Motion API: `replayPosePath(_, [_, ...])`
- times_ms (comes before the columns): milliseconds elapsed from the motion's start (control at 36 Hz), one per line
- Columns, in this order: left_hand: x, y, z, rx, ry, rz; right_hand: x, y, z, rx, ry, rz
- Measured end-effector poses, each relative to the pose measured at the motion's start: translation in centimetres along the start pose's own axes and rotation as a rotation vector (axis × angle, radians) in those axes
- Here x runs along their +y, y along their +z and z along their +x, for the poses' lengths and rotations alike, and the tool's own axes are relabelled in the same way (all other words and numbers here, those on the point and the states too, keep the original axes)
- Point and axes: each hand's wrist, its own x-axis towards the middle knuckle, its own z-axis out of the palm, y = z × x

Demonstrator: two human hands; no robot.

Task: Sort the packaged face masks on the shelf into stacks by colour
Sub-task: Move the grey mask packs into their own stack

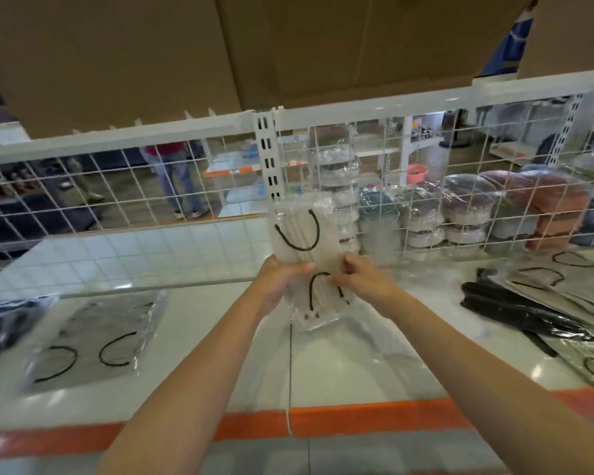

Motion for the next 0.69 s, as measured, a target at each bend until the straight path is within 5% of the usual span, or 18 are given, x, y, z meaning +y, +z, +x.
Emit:
replayPosePath(222, [-0.3,-0.9,-1.0,0.128,0.005,-0.010,0.0,1.6,0.4,-0.011,-0.033,-0.005])
replayPosePath(444, [2.0,-1.4,0.0,0.214,-0.019,-0.644,1.5,0.7,0.7,0.141,0.168,0.322])
replayPosePath(583, [2.5,-0.7,0.0,0.199,-0.025,-0.689,0.7,0.5,0.8,0.075,0.220,0.672])
replayPosePath(694, [2.7,-2.0,0.1,0.215,-0.011,-0.578,-0.1,-0.3,0.8,0.244,0.087,0.551])
